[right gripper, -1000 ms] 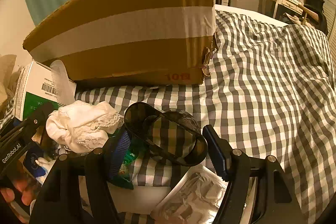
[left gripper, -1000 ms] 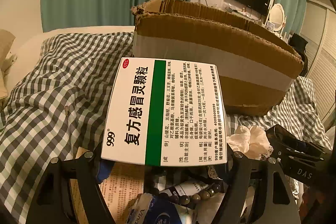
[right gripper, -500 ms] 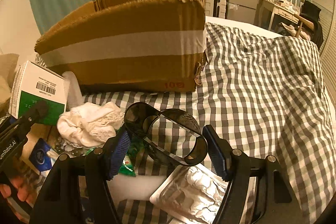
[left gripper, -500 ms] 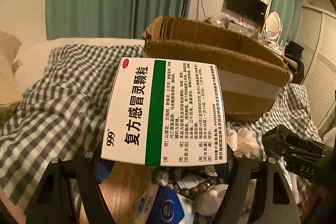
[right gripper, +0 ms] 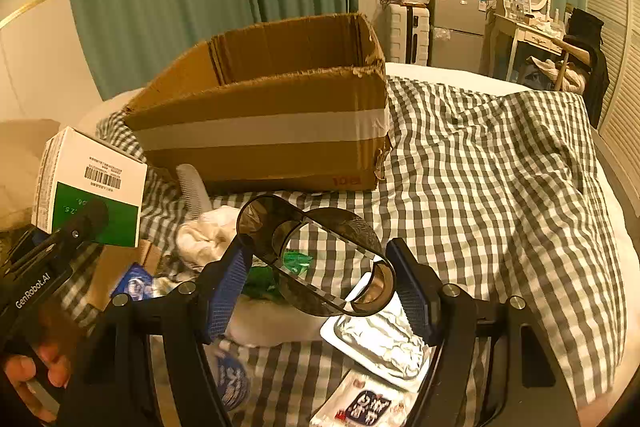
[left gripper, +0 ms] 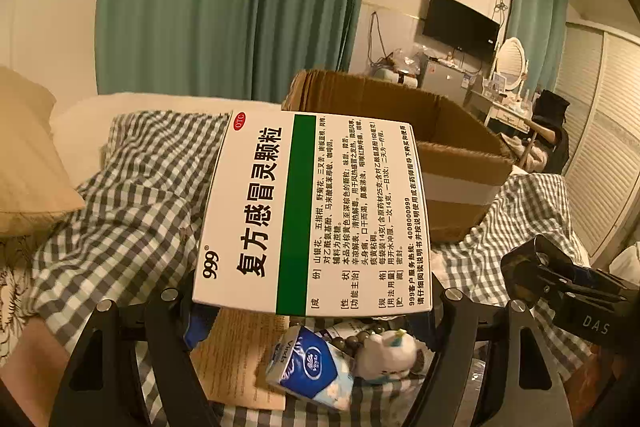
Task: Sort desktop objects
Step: 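Lift the medicine box and black case and carry them over the cardboard box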
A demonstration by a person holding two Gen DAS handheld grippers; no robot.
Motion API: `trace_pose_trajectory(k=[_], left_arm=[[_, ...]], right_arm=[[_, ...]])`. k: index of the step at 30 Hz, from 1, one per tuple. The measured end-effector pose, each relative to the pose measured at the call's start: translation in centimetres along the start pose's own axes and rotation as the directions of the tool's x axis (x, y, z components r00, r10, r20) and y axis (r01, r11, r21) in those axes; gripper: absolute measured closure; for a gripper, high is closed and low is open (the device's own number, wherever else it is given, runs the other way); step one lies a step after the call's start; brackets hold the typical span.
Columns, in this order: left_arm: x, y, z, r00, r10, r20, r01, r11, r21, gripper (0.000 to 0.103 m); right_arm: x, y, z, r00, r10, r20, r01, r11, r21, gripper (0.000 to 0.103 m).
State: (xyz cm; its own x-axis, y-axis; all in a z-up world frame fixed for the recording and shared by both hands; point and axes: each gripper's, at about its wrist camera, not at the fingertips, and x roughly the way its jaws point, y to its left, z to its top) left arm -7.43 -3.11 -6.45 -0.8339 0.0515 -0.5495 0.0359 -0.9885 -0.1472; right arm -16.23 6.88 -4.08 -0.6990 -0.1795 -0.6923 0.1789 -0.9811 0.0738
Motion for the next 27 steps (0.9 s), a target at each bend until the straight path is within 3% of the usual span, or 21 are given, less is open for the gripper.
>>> trace_pose_trajectory(k=[15,27], left_arm=[[-5.0,-2.6,4.7,0.993,-0.049,0.108,0.044,0.998,0.044,0.024],[-3.7,-4.0,9.3,0.987,-0.07,0.142,0.062,0.996,0.06,0.024]], right_arm=[[-6.8,1.3,3.5,0.991,0.033,0.126,-0.029,0.999,-0.031,0.034],[-7.0,2.2,8.1,0.982,0.082,0.172,-0.07,0.995,-0.076,0.035]])
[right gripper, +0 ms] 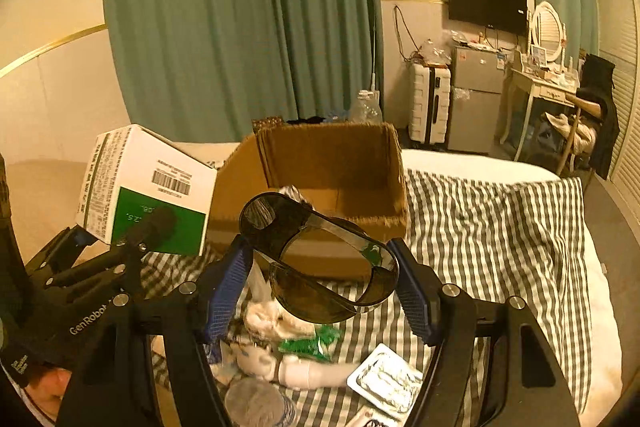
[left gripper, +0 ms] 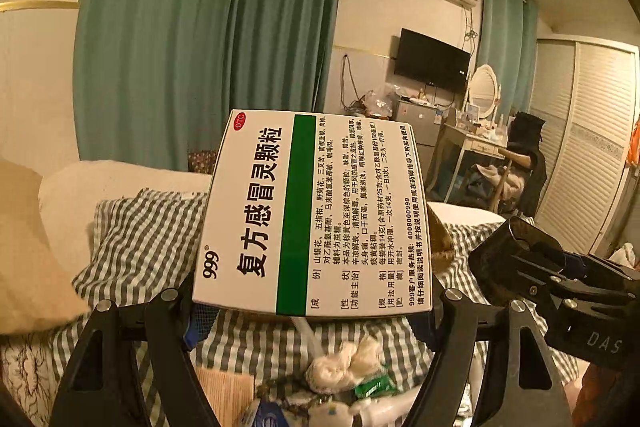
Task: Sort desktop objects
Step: 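Lift the medicine box and black case and carry them over the cardboard box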
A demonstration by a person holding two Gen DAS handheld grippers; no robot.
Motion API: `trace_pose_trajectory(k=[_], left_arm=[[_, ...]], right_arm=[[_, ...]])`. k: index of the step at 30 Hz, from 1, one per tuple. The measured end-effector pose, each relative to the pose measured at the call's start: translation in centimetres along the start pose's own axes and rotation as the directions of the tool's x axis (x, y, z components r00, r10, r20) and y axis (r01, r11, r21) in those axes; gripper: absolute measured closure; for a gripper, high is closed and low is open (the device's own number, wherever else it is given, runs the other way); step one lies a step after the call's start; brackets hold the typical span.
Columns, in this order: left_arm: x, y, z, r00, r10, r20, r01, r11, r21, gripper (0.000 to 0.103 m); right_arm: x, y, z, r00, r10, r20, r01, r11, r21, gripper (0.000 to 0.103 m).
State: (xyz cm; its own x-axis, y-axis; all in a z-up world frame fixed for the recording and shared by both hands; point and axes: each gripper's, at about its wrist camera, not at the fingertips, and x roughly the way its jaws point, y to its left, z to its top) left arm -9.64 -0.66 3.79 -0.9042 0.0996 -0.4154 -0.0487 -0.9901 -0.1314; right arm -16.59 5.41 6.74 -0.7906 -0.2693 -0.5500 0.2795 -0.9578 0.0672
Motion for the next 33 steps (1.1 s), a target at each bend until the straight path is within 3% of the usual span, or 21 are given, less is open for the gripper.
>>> trace_pose_trajectory(k=[14,26,33], left_arm=[[6.8,-0.2,4.0,1.0,-0.026,0.017,0.026,0.999,0.027,0.024],[17.4,1.2,5.0,0.996,0.008,-0.086,-0.005,0.999,0.041,0.024],[21.8,0.9,4.5,0.982,-0.011,-0.189,0.014,1.0,0.016,0.024]], right_arm=[[5.9,-0.4,4.8,1.0,-0.001,0.021,0.002,0.999,-0.038,0.035],[16.1,-2.6,7.3,0.998,0.016,-0.06,-0.013,0.999,0.042,0.035],[20.4,-4.8,7.3,0.993,0.011,-0.122,-0.001,0.996,0.085,0.035]])
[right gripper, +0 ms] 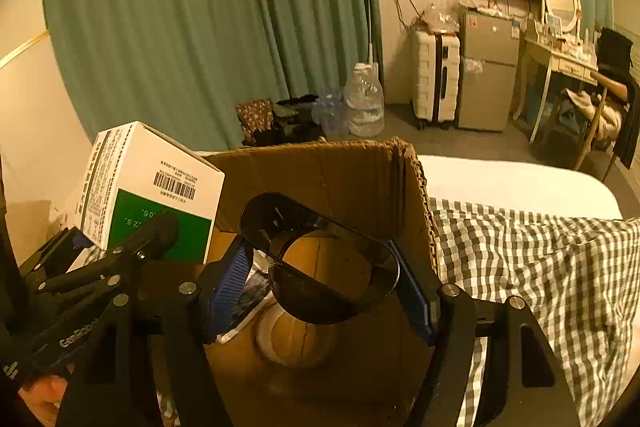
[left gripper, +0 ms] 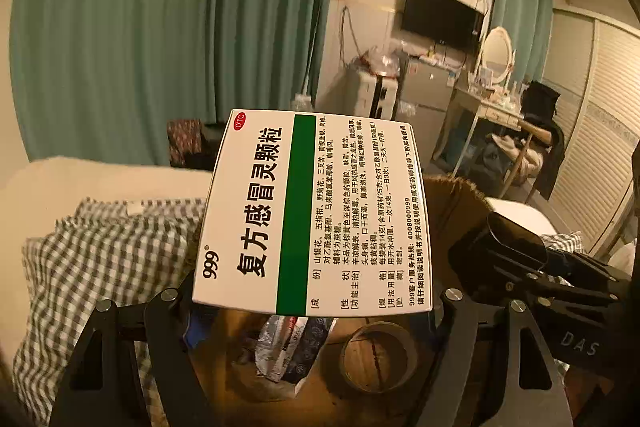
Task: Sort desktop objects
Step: 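Open both grippers to drop the medicine box and black case into the box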
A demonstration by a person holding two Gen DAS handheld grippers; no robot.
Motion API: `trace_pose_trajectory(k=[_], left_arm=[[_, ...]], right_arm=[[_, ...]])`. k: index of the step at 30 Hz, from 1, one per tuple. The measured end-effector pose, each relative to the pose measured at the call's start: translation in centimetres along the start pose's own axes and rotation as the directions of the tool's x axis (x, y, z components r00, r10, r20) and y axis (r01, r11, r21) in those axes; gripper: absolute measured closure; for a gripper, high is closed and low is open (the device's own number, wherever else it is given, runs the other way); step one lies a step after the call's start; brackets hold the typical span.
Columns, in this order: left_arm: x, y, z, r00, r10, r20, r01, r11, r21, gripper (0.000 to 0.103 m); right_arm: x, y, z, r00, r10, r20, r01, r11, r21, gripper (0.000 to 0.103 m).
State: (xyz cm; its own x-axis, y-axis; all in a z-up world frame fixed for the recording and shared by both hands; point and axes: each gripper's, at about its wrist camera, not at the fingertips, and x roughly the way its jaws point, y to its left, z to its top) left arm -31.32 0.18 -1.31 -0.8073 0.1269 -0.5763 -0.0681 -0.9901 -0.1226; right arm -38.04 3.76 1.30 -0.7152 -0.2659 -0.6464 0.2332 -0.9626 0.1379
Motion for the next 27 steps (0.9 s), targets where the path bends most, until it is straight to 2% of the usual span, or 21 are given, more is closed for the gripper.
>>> trace_pose_trajectory(k=[6,8,10,12,13,16,20,27], left_arm=[[1.2,-0.6,-0.8,0.999,-0.019,-0.027,0.019,1.0,0.003,0.024],[1.1,-0.9,-0.6,1.0,0.0,-0.011,0.0,1.0,0.01,0.02],[0.9,-0.6,-0.5,1.0,0.025,-0.005,-0.025,1.0,-0.01,0.007],[0.6,0.0,-0.5,0.999,0.035,-0.005,-0.036,0.998,-0.056,0.0],[0.4,0.3,-0.5,0.999,0.032,-0.007,-0.032,0.997,-0.074,0.0],[-0.5,0.8,-0.4,0.999,0.032,-0.016,-0.034,0.993,-0.115,0.0],[-2.7,0.3,0.1,0.999,0.036,0.016,-0.034,0.993,-0.117,0.0],[-9.9,-1.6,1.6,0.995,0.027,0.092,-0.022,0.999,-0.048,0.0]], right_arm=[[1.2,-1.1,-0.4,1.0,0.008,-0.009,-0.008,1.0,0.016,0.034],[0.9,-1.1,-0.5,1.0,0.007,0.006,-0.007,1.0,0.01,0.034],[0.5,-1.1,-0.5,1.0,0.009,0.016,-0.009,1.0,0.02,0.032],[-0.1,-1.2,-0.3,1.0,-0.002,0.027,0.001,0.999,0.035,0.026],[-0.6,-1.2,-0.2,0.999,-0.001,0.038,-0.001,0.999,0.043,0.018],[-2.6,-0.8,0.1,0.997,0.005,0.072,-0.008,0.999,0.042,0.018],[-5.7,0.4,0.5,0.995,-0.018,0.096,0.018,1.0,-0.001,0.018],[-12.2,1.7,1.2,0.988,-0.038,0.147,0.043,0.999,-0.03,0.018]])
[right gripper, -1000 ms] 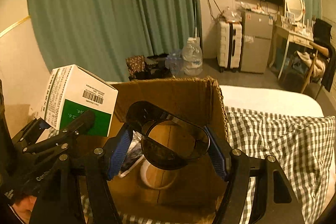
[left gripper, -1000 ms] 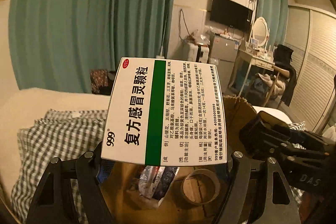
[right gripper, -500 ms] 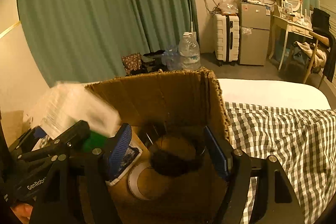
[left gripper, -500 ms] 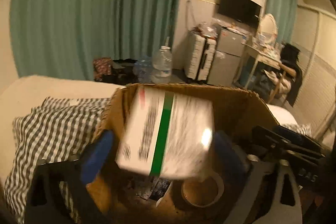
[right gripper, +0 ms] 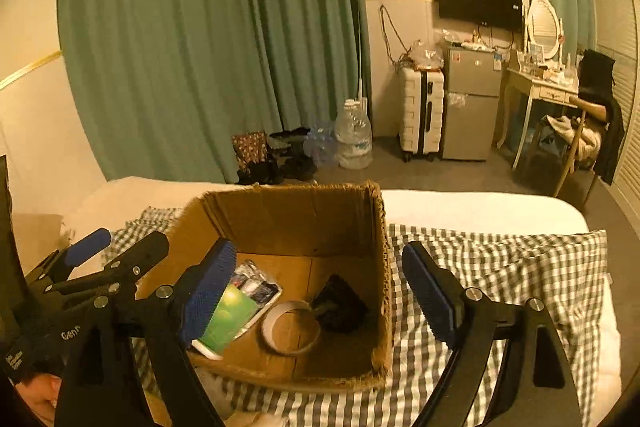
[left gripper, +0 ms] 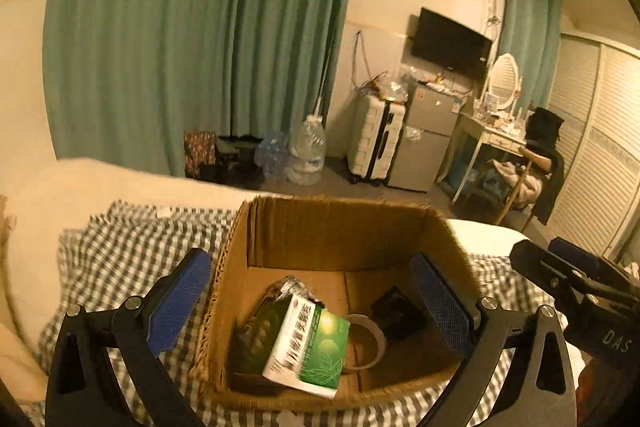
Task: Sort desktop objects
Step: 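Open both grippers to drop the medicine box and black case into the box, then lower both grippers toward the remaining items on the bed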
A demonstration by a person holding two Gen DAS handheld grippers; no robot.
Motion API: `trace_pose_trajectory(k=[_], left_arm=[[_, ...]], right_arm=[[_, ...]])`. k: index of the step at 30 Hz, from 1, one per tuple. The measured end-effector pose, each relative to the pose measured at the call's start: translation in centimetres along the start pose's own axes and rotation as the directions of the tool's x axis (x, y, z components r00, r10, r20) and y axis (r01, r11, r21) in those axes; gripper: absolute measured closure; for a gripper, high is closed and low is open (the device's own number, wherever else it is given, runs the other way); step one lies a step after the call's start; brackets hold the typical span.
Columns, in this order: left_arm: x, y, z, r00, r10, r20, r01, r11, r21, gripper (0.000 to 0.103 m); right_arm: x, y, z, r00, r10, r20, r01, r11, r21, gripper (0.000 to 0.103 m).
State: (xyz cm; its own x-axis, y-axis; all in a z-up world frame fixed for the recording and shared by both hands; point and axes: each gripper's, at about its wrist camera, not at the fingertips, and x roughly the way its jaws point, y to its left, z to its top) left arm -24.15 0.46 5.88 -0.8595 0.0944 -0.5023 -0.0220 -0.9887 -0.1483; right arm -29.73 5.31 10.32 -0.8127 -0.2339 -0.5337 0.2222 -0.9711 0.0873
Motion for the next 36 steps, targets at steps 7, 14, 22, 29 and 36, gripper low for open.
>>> trace_pose_trajectory(k=[7,14,22,29,36], left_arm=[[-7.4,-0.7,1.6,0.998,-0.001,0.061,-0.001,1.0,0.023,0.0],[-12.9,0.3,0.3,0.997,0.029,0.068,-0.03,0.999,0.012,0.0],[-14.6,2.6,-5.2,0.995,0.098,0.0,-0.098,0.995,0.017,0.0],[-12.2,4.9,-12.3,0.983,0.16,-0.092,-0.16,0.987,0.009,0.0],[-8.4,7.1,-18.0,0.959,0.197,-0.206,-0.204,0.979,-0.012,0.0]], right_arm=[[-7.5,1.8,1.0,0.998,-0.008,0.067,0.01,0.999,-0.032,0.018],[-12.4,3.0,-1.2,0.998,0.001,0.065,0.001,0.999,-0.035,0.018],[-12.9,3.4,-6.7,1.0,0.018,0.001,-0.018,1.0,-0.015,0.018],[-9.8,3.3,-12.8,0.995,0.034,-0.094,-0.033,0.999,0.013,0.018],[-5.6,4.0,-16.6,0.98,0.052,-0.191,-0.048,0.998,0.028,0.018]])
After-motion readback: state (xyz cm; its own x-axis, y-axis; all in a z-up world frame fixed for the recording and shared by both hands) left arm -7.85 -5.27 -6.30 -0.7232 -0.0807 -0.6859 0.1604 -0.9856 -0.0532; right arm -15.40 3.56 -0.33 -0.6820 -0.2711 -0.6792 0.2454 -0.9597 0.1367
